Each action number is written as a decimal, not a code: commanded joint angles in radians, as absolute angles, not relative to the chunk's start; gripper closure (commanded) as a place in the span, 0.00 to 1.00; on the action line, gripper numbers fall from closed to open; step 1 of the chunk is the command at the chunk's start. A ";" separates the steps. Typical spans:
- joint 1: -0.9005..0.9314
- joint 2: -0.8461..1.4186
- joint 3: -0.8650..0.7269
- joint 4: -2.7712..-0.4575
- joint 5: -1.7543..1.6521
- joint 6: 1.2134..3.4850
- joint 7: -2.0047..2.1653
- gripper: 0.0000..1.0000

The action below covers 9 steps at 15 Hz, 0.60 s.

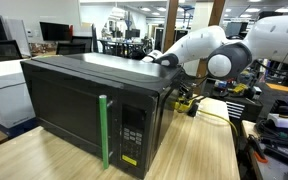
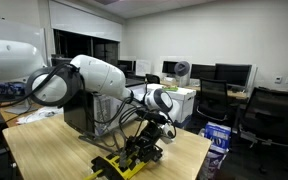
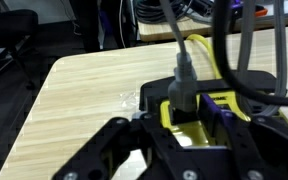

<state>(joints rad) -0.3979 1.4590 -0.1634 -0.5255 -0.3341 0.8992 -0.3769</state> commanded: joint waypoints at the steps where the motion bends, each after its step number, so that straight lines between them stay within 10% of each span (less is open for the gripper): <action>1: -0.410 1.494 -0.148 -0.524 -0.296 1.064 -0.297 0.20; 4: -0.418 1.490 -0.153 -0.526 -0.295 1.068 -0.296 0.02; 9: -0.431 1.481 -0.151 -0.458 -0.269 1.012 -0.320 0.00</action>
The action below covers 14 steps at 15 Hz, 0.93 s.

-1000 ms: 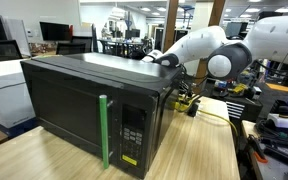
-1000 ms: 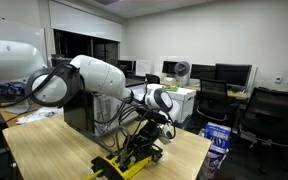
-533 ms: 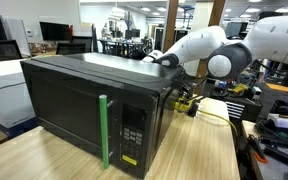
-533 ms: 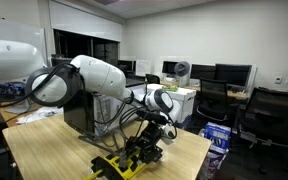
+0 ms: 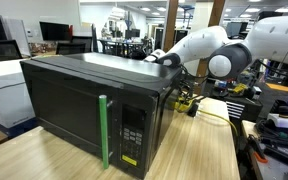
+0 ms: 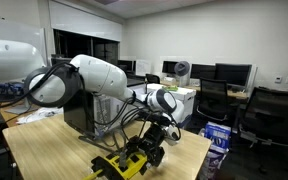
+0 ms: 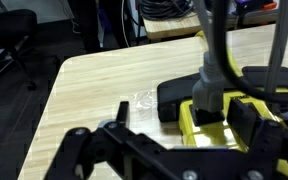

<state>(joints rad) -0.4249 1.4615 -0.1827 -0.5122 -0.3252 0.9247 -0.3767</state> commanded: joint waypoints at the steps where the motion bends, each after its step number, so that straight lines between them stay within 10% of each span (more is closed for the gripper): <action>1: -0.429 1.475 -0.147 -0.441 -0.259 1.011 -0.326 0.00; 14: -0.401 1.352 -0.103 -0.356 -0.134 1.111 -0.333 0.00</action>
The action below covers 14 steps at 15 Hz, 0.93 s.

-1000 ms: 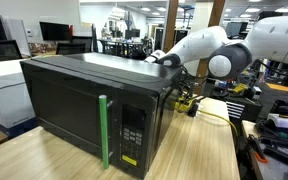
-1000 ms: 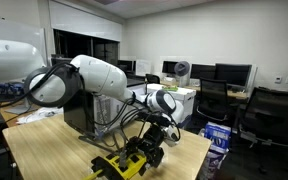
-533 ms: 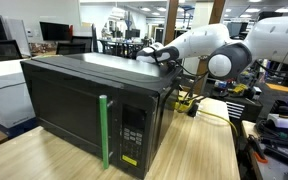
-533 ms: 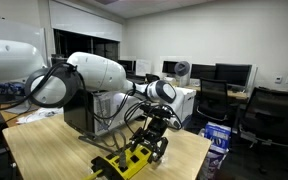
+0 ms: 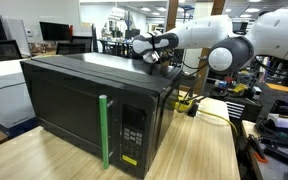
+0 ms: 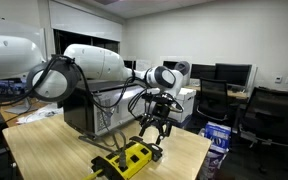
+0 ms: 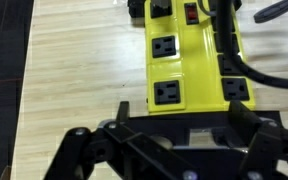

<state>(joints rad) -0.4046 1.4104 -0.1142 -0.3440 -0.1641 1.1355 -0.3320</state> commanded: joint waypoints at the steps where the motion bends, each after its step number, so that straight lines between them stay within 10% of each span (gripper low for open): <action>1: -0.397 1.331 -0.101 -0.359 -0.130 1.092 -0.332 0.00; 14: -0.384 1.068 -0.023 -0.390 -0.009 0.451 -0.278 0.00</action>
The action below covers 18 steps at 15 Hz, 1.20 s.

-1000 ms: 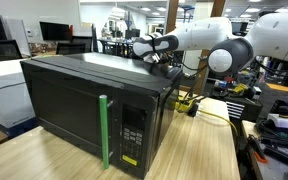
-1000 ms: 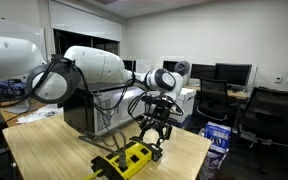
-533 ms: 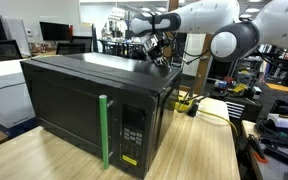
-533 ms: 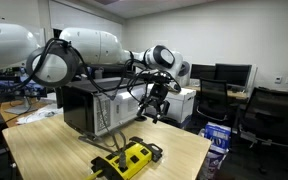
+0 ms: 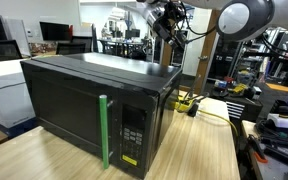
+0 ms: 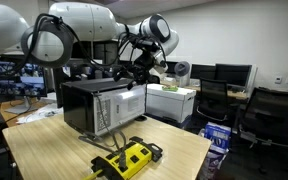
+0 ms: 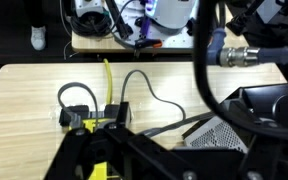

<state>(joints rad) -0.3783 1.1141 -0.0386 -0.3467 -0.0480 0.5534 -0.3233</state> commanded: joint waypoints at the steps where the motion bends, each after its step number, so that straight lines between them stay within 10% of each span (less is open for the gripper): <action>1: -0.378 1.063 -0.025 -0.398 -0.016 0.404 -0.288 0.00; 5: -0.370 1.108 -0.012 -0.353 -0.010 0.168 -0.315 0.00; 18: -0.317 0.852 -0.094 -1.060 0.147 0.389 -0.253 0.00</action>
